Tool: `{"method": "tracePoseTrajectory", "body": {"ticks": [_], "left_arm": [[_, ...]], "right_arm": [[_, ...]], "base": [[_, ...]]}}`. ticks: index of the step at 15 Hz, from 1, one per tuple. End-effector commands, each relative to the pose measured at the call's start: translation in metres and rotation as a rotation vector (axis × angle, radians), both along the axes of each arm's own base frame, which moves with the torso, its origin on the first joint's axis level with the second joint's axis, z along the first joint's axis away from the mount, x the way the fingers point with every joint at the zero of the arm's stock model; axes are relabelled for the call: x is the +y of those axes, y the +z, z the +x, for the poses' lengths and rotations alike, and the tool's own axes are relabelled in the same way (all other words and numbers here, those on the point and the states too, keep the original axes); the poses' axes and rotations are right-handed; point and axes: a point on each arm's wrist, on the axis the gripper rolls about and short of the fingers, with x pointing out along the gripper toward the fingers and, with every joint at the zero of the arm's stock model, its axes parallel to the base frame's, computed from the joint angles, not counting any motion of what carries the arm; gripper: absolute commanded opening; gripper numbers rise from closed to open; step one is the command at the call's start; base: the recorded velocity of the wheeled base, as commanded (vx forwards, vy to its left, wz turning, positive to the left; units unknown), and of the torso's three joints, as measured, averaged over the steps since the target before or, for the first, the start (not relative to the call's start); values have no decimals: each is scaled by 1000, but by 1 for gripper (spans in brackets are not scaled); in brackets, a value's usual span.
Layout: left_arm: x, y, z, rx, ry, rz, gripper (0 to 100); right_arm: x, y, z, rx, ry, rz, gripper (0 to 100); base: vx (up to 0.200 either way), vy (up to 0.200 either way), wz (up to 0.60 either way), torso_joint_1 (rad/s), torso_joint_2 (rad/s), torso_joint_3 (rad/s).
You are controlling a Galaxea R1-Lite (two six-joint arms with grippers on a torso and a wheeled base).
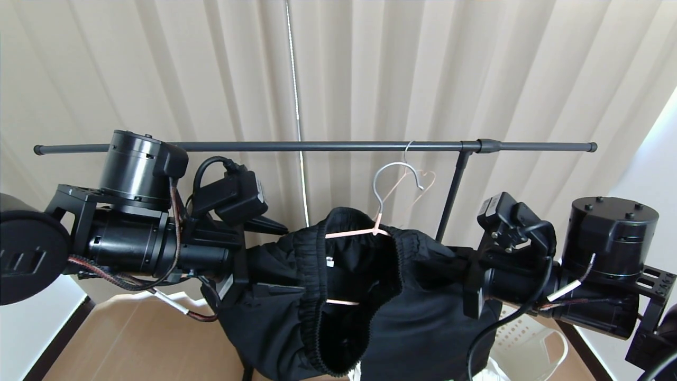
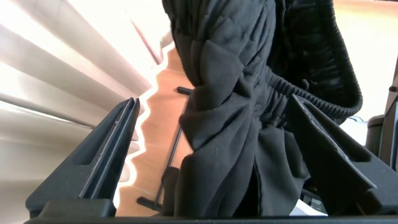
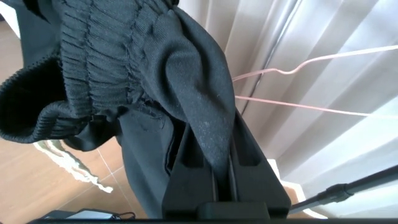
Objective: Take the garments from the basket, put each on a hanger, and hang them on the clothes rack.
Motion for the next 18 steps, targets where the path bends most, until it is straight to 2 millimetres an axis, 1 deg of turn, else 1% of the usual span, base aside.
{"method": "tracePoseTrajectory", "body": {"ticks": [1,5,8,10,11,18], "left_arm": [[-5,-4,-1,15,-17,5,100],[-8,-7,-3,20,-29,10,100],[-12,-12,5,14,-28,7,100],[-13,-13,6,14,-30,7,100],[-13,-14,6,14,-30,8,0],[-14,-15,4,17,-37,11,0]], "right_arm": [[1,0,-1,-1,7,1,0],[1,1,-2,-4,7,3,0],[3,1,-4,-3,18,2,0],[3,1,-4,-3,18,2,0],[3,1,-4,-3,18,2,0],[4,-1,-3,5,16,-3,0]], "base": [[0,0,0,0,0,0],[0,0,0,0,0,0],[0,0,0,0,0,0],[0,0,0,0,0,0],[0,0,0,0,0,0],[0,0,0,0,0,0]]}}
